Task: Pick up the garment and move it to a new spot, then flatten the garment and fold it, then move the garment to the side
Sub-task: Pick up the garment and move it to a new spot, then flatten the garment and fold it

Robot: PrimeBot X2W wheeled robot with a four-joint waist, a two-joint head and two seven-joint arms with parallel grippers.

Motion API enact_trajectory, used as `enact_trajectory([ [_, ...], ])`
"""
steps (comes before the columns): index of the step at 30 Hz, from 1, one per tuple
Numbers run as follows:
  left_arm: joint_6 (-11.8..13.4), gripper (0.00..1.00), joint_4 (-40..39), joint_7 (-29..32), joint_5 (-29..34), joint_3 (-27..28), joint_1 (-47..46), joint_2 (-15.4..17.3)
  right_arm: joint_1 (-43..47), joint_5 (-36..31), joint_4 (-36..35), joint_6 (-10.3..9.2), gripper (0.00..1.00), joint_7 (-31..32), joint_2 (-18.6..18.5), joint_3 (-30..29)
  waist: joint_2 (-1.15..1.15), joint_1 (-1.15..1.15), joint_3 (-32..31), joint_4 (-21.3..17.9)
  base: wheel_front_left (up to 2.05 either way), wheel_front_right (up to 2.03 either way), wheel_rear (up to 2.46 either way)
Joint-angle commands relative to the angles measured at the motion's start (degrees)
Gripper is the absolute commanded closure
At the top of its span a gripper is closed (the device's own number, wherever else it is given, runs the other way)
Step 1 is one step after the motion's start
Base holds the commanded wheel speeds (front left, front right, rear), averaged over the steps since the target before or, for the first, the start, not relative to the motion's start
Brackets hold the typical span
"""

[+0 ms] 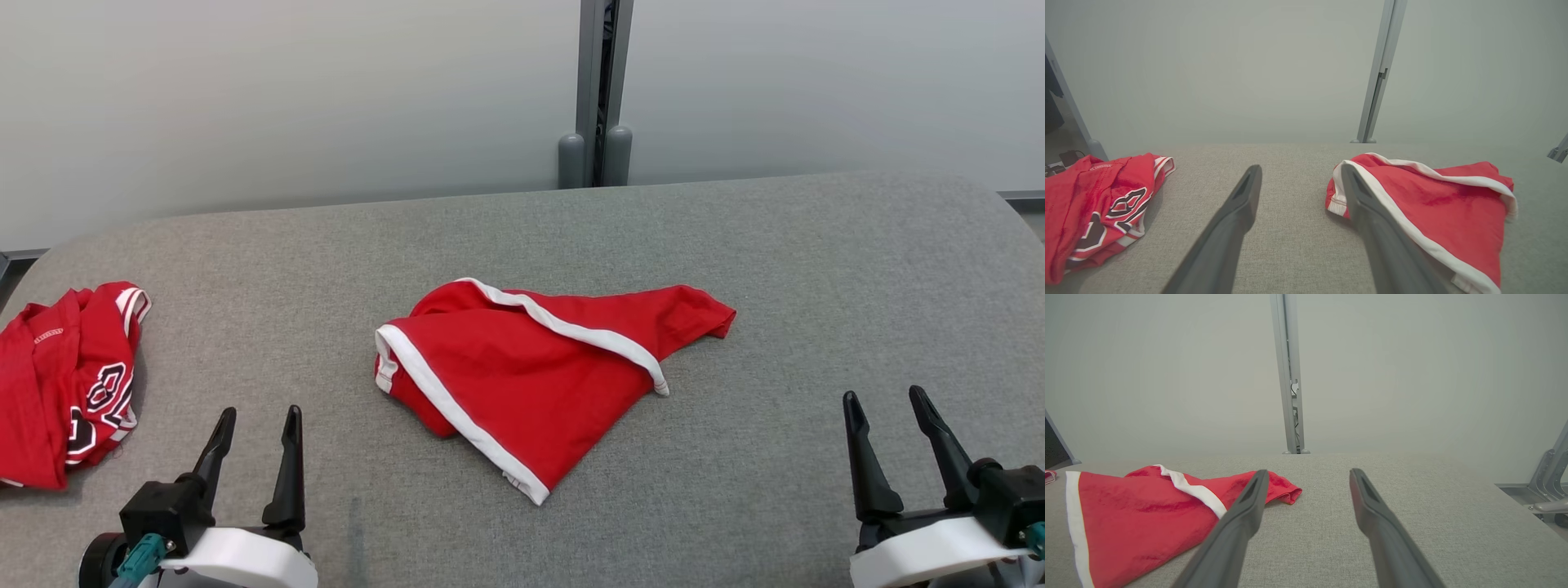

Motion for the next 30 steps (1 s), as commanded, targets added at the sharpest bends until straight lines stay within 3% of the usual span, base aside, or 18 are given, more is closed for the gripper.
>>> enact_trajectory([
  [1, 0.3, 0.00, -0.2, 0.2, -0.2, 0.1, 0.7, 0.4, 0.2, 0.2, -0.4, 0.11, 0.00, 0.1, -0.4, 0.1, 0.00, 0.00, 0.1, 0.0, 0.00, 0.00, 0.00],
  [23, 1.0, 0.00, -0.4, 0.3, -0.7, -0.3, -2.4, 0.5, -1.8, -0.1, -0.3, 0.11, 0.00, 0.7, -0.4, 2.2, 0.00, 0.00, 2.5, 1.8, 0.00, 0.00, 0.00],
  [30, 0.5, 0.00, -0.8, -0.2, -0.2, -0.5, -6.0, 0.4, -8.4, 0.5, 2.5, 0.11, 0.00, 2.3, -2.0, 16.2, 0.00, 0.00, 7.1, 4.7, 0.00, 0.00, 0.00],
])
